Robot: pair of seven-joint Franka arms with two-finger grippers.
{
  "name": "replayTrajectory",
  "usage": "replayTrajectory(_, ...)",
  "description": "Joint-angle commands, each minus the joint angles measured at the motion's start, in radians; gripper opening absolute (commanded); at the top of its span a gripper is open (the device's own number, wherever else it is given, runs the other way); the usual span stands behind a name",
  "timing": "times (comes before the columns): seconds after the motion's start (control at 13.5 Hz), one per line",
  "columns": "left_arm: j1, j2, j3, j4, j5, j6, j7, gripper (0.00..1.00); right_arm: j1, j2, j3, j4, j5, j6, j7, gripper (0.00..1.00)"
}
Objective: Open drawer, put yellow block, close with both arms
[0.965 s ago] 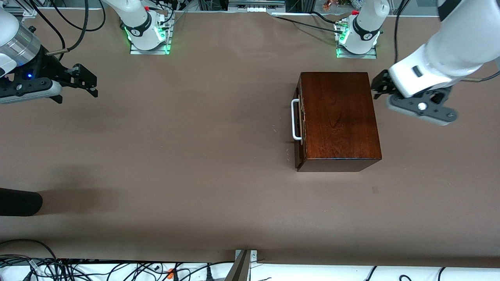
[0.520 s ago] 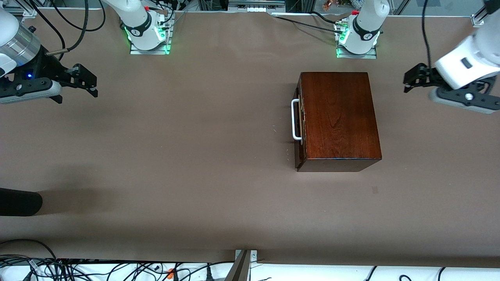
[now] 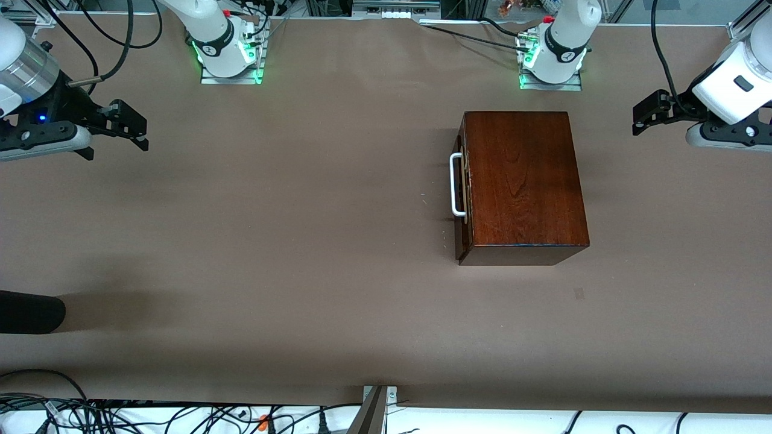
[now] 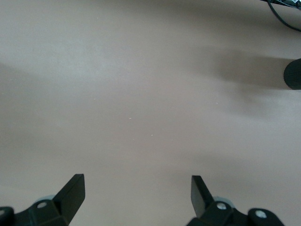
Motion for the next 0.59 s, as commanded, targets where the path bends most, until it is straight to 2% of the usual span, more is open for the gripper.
replayTrajectory(0.0, 0.0, -0.032, 0.009, -0.03, -0.025, 0.019, -0.011, 1.0, -0.007, 0.008, 0.001, 0.019, 0.01, -0.005, 0.0, 1.0)
replayTrajectory(0.52, 0.0, -0.032, 0.009, -0.019, -0.022, 0.014, -0.011, 1.0, -0.007, 0.008, 0.001, 0.019, 0.01, -0.005, 0.0, 1.0)
